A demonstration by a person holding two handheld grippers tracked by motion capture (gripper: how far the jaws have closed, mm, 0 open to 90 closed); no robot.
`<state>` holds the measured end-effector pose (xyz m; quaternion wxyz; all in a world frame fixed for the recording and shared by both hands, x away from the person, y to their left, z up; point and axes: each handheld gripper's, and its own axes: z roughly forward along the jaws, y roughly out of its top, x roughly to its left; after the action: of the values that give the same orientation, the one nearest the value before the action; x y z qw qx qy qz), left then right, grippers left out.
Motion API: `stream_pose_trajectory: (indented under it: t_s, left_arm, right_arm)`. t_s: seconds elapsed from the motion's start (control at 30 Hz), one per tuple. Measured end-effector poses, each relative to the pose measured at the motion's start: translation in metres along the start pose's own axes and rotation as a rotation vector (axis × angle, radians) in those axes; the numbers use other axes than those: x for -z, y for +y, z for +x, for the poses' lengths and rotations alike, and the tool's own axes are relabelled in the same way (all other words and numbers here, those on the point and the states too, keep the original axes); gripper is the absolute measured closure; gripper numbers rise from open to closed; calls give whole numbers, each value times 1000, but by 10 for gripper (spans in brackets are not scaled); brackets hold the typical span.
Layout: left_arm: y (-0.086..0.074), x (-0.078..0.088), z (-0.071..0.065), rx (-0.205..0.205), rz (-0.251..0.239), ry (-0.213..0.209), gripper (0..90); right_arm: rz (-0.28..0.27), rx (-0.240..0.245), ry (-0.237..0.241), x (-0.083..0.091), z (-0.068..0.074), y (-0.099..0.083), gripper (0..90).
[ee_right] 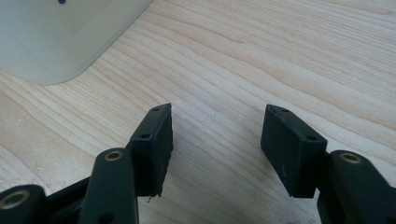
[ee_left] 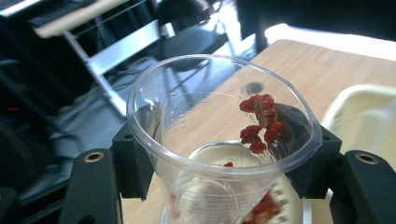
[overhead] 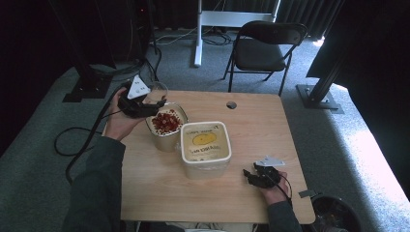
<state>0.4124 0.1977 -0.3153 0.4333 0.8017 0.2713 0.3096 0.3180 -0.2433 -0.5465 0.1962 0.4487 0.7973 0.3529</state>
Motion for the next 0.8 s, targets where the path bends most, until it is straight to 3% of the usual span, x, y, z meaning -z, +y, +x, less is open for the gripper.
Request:
stream_pose_trajectory:
  t_s: [0.3,0.6,0.8]
  left_arm:
    - [4,-5,-12,80,-47,-140,361]
    - [6,-10,-31,125,-82,-227,356]
    - [6,-15,-46,128,-92,-268,353]
  right_arm:
    - [-1,0,0,0,0,0,427]
    - [-1,1,0,0,0,0,427]
    - [-1,1,0,0,0,0,427]
